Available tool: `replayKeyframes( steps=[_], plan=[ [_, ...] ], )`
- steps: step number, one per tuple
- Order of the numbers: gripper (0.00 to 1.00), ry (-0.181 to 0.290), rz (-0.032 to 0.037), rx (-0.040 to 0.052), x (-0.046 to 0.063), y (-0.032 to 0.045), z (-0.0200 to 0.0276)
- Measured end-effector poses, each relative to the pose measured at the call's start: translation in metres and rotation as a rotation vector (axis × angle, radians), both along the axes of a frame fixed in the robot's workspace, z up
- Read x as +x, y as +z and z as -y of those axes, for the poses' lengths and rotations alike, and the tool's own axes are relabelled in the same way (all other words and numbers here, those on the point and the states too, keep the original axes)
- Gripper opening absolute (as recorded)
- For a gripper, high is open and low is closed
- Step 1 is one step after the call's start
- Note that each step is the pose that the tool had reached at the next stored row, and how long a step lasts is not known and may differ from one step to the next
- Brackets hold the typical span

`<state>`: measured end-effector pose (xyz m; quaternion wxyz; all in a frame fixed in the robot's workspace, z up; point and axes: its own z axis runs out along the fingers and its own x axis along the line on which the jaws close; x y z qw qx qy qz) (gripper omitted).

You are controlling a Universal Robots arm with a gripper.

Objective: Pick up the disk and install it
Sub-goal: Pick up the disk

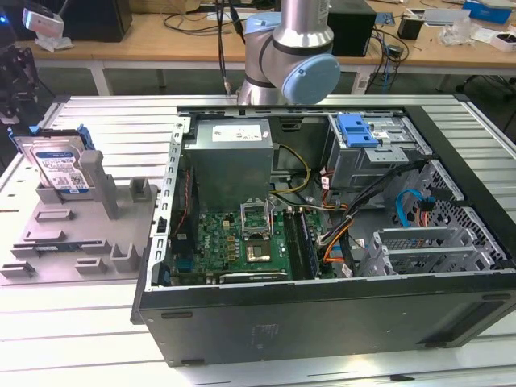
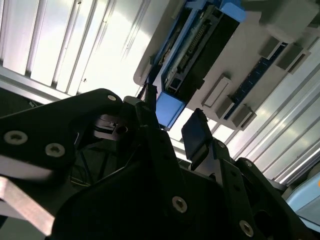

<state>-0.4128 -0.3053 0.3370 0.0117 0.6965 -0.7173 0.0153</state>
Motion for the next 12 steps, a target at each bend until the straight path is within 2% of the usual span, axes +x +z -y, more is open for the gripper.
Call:
replayKeyframes(
  steps=[12],
  plan=[
    [0.48,0.000,-0.0001,0.0000,-0.0043,-0.0078,-0.0004]
  ],
)
